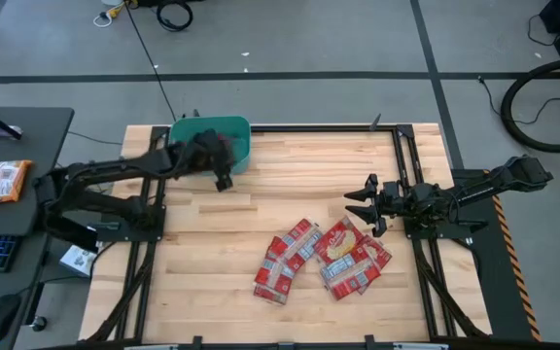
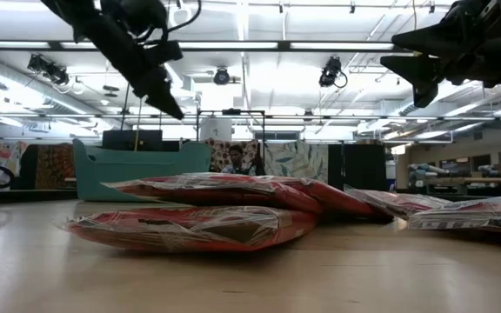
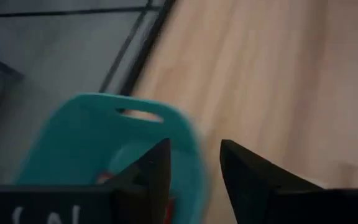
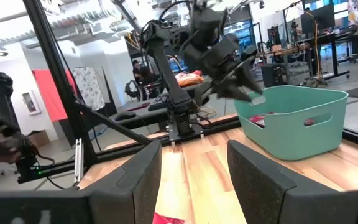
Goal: Sort popcorn bags into baskets
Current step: Put the popcorn sachet into the bin
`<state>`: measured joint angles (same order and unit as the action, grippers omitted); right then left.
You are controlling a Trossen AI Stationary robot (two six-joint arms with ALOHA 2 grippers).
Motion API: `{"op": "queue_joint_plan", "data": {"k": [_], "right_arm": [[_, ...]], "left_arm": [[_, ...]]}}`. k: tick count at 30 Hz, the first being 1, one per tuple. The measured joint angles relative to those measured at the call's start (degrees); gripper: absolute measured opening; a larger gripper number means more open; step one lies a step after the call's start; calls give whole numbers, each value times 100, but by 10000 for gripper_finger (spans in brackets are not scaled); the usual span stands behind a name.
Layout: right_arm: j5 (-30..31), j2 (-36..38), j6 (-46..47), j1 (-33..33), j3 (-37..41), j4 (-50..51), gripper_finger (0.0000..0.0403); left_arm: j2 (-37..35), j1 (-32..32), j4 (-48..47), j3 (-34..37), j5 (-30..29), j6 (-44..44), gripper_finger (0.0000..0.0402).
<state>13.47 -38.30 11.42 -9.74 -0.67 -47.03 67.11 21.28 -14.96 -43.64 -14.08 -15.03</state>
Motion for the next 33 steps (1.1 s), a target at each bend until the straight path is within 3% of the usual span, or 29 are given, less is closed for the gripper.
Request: {"op": "queue_joint_plan", "data": {"k": [12,23,29,33], "right_arm": [[46,-19,-68,3,0,-52,189],[46,-22,-105,11,0,37,189],[46,-22,-133,11,0,27,189],[46,-35,-224,11,0,-39,189]], "left_arm": [[1186,-1898,298,-361,-138,1311,142],[2990,-3196,-26,-1897,-186,2076,145],[3725,-3570,-214,-2808,-55,2702,187],[4328,-3863,-705,-3514,-495,2791,219]]}}
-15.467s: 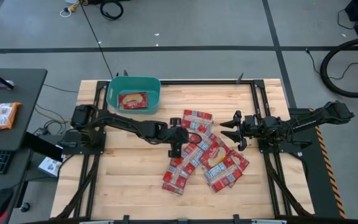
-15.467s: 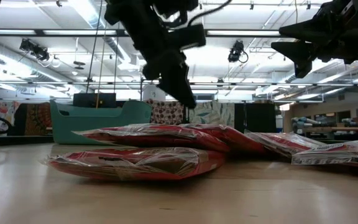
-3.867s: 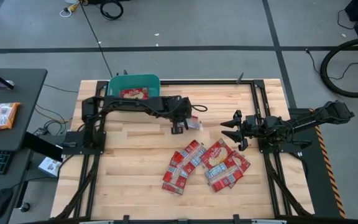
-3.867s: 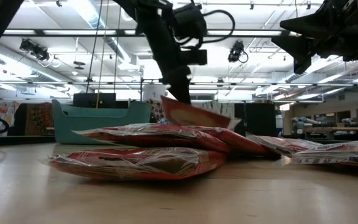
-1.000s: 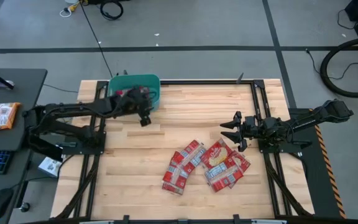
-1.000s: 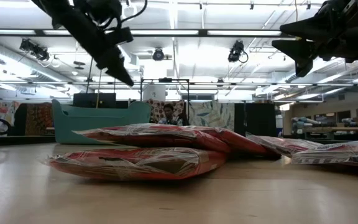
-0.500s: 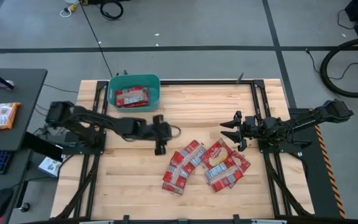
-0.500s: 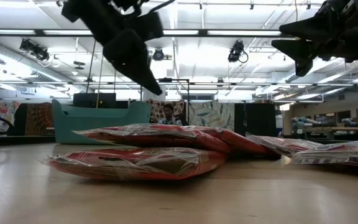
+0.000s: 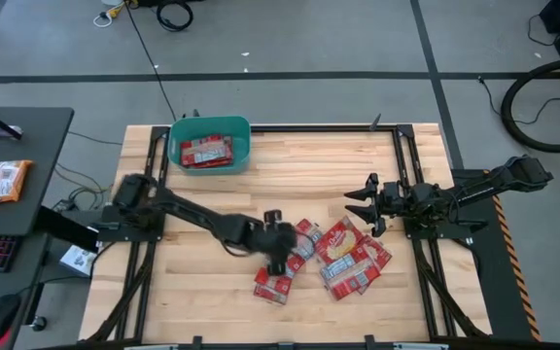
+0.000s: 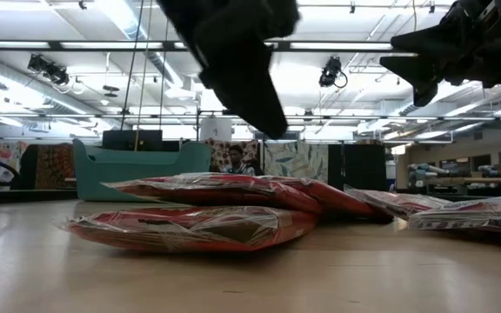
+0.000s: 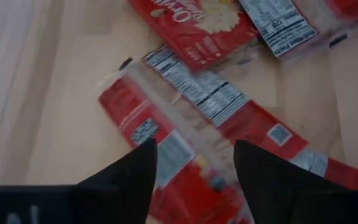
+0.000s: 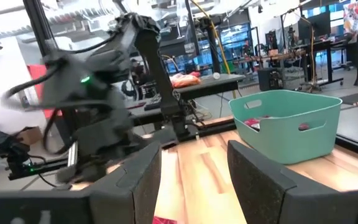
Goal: Sort popcorn bags into baskets
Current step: Put the popcorn sachet into the bin
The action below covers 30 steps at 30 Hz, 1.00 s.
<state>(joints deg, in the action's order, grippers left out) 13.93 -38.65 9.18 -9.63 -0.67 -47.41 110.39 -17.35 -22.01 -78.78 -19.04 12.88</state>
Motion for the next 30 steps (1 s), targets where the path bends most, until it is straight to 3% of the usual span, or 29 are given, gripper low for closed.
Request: {"op": "queue_joint_plan", "data": {"k": [6,12,30], "right_arm": [[-1,-46,-110,0,2,-43,189],[-157,-46,-83,0,2,118,189],[-210,-46,-330,0,2,174,189]], "left_arm": [[800,-300,-398,-1037,-456,111,234],[1256,-483,-419,-1635,-839,151,235],[1799,-775,-72,-1733,-1546,127,235]]}}
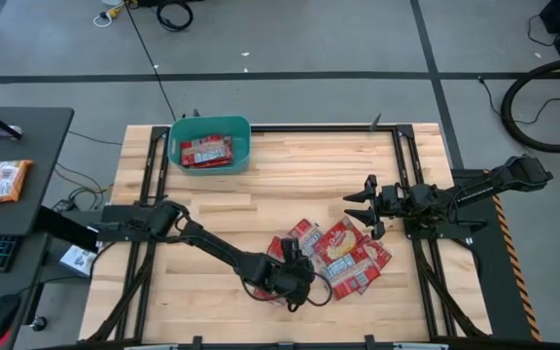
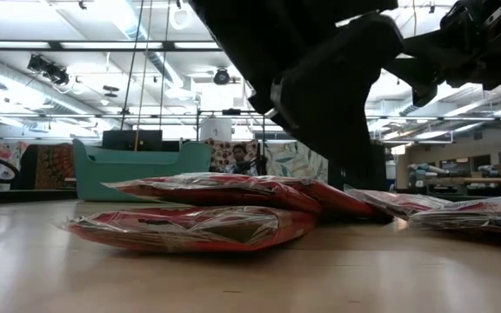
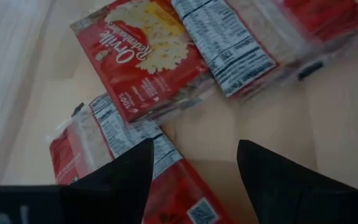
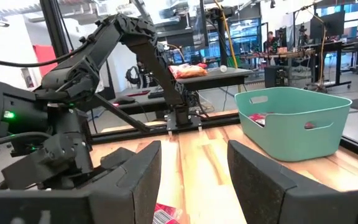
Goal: Sort popcorn bags into baskets
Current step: Put the popcorn sachet into the bin
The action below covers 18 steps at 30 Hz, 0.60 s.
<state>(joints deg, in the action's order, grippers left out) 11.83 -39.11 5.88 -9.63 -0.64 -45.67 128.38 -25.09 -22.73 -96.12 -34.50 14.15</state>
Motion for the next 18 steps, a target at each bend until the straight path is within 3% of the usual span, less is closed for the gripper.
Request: {"op": "queue_joint_plan", "data": {"k": [18], "right_arm": [[-144,0,207,0,0,68,189]], "left_arm": [[35,17,-1872,-9,-31,-85,235]]}}
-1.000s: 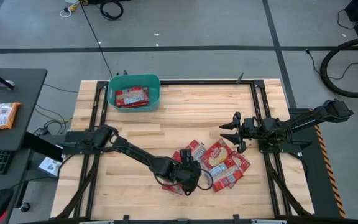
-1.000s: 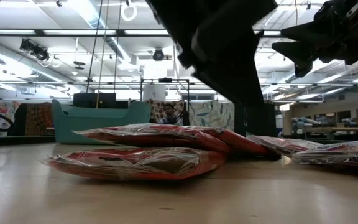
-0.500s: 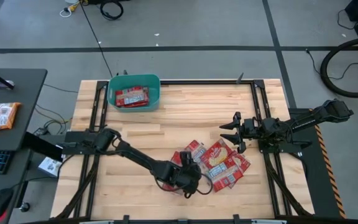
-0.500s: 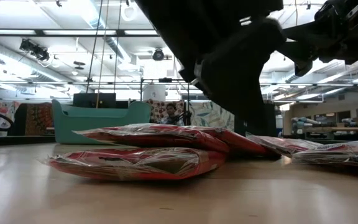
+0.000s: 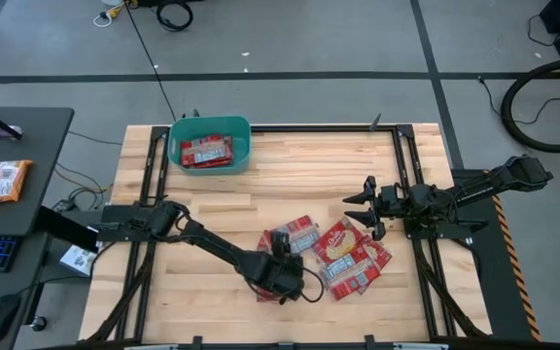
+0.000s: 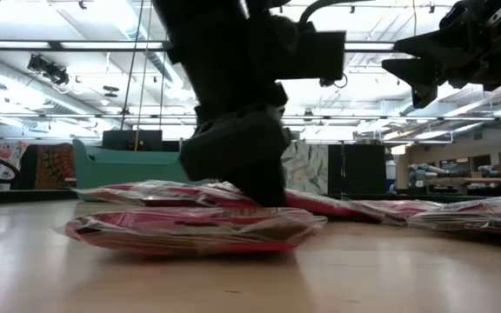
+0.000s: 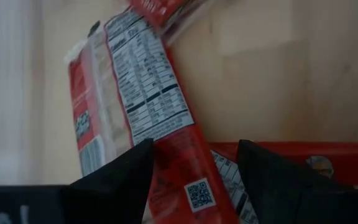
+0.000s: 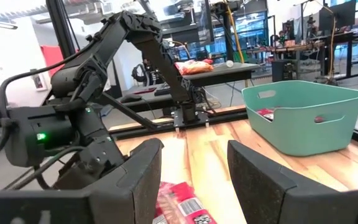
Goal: Sort popcorn bags into baskets
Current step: Put the popcorn sachet into the bin
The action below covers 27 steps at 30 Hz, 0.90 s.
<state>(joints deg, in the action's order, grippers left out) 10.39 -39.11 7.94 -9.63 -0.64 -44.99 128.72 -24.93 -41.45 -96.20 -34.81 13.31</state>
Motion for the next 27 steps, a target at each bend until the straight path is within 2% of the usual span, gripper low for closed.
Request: {"op": "queue_joint_plan", "data": {"k": [5,11,15,21,27], "right_arm": [[-2,0,0,0,0,-2,189],[-2,0,0,0,0,-2,189],[-2,0,0,0,0,-2,189],[-8,0,0,0,0,-15,189],[-9,0,0,0,0,-13,189]], "left_arm": [[6,13,-90,-92,-88,251,235],[2,11,478,-184,-237,225,235],[159,28,636,-188,-350,-53,235],[408,39,612,-184,-881,-654,235],[437,32,578,-190,-1303,-886,235]]}}
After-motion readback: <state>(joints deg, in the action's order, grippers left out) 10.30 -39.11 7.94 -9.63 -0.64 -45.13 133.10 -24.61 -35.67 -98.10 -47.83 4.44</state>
